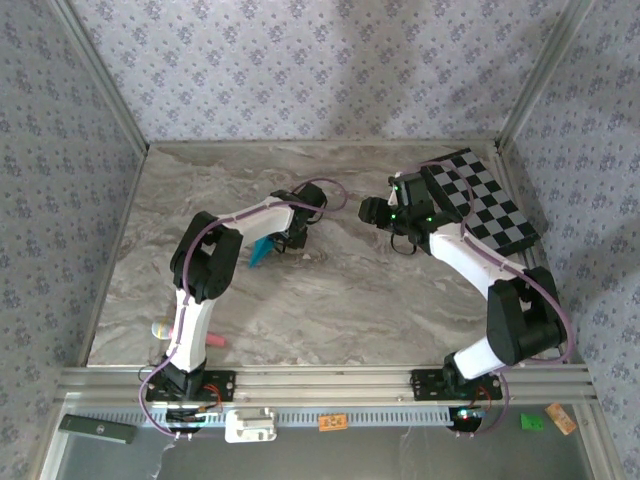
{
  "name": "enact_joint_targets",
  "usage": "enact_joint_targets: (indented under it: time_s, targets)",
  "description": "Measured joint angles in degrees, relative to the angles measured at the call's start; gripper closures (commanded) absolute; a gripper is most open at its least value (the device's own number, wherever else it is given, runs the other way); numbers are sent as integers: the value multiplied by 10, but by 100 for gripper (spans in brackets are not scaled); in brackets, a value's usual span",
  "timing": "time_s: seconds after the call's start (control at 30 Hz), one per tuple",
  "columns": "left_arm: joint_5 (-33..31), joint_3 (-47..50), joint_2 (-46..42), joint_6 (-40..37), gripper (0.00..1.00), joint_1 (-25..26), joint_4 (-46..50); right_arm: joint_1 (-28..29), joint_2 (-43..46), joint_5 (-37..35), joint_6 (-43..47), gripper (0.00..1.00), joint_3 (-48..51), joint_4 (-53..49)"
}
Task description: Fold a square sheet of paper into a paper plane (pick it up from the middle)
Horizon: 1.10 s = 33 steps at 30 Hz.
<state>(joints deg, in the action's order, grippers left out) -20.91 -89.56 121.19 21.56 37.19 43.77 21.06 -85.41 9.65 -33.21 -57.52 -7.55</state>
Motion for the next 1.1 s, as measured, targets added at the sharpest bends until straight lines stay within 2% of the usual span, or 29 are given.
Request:
enact_joint_targets:
  time_s: [0.17, 0.27, 0.43, 0.53, 0.67, 0.83, 1.1]
  targets:
    - [92, 4, -19, 35, 61, 0, -7, -1, 0, 2, -2, 43, 0, 0]
    - [169, 26, -57, 58, 61, 0, -31, -3, 0, 2, -4, 43, 0, 0]
    - [374, 134, -157, 118, 60, -15, -144, -4, -1, 2, -4, 43, -1, 0]
    - [435, 187, -199, 142, 60, -40, -185, -4, -3, 3, -4, 43, -1, 1]
    - [449, 229, -233, 152, 60, -100, -209, -3, -6, 9, -7, 41, -1, 4]
    - [420, 257, -242, 149, 63, -167, -222, 3, -16, 15, -9, 41, -2, 5]
    - [379, 265, -214, 140, 70, -192, -235, 17, -37, 17, -11, 41, -20, 5]
